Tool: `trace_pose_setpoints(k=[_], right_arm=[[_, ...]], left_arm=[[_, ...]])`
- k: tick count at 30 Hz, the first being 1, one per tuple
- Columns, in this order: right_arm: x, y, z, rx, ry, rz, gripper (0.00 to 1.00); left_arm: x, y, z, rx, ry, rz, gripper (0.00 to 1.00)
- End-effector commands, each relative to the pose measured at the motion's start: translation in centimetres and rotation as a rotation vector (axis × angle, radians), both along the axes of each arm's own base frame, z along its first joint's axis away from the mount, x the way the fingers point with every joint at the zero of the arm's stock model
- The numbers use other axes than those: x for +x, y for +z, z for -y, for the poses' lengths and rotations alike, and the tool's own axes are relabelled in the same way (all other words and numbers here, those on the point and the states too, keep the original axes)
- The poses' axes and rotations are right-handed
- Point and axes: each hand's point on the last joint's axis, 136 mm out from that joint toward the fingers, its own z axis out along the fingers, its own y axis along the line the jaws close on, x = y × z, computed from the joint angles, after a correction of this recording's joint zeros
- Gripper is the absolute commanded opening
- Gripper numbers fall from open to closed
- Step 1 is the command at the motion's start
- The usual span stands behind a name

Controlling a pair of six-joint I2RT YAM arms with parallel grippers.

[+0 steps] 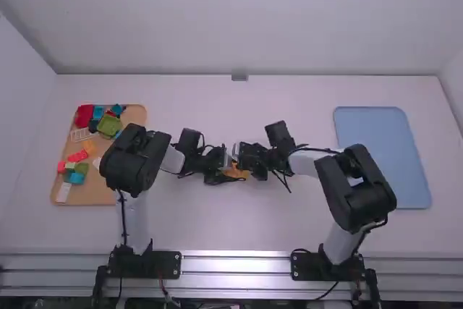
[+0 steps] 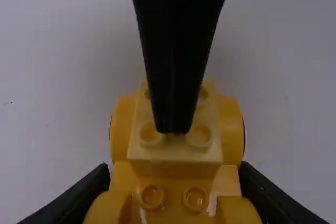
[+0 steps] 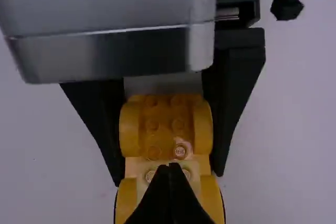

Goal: Assemble lego blocks to make yellow taxi

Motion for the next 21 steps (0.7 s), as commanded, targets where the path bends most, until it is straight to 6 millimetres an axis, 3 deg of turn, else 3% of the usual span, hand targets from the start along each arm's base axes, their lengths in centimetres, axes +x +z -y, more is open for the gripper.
trace_pose_setpoints(k=[1, 9, 17, 20, 21], right_arm=[[-0.9, -2.7, 1.2, -0.103, -0.027, -0.051, 0.0], [-1.5, -3.5, 3.0, -0.14, -0.04, -0.106, 0.0], [-1.9, -5.6, 3.0, -0.237, -0.052, -0.113, 0.0], [-1.5, -4.8, 1.9, -0.209, -0.031, -0.092, 0.0], [-0.8, -3.4, 1.2, -0.163, -0.023, -0.074, 0.0]], left_arm=[[-0.9, -1.9, -0.5, 0.046, 0.032, -0.08, 0.34], [-0.8, -1.8, -0.5, 0.044, 0.032, -0.074, 0.32], [-0.7, -1.8, -0.5, 0.044, 0.032, -0.073, 0.32], [-0.6, -1.7, -0.5, 0.044, 0.033, -0.073, 0.31], [-0.5, -1.7, -0.5, 0.048, 0.034, -0.074, 0.31]])
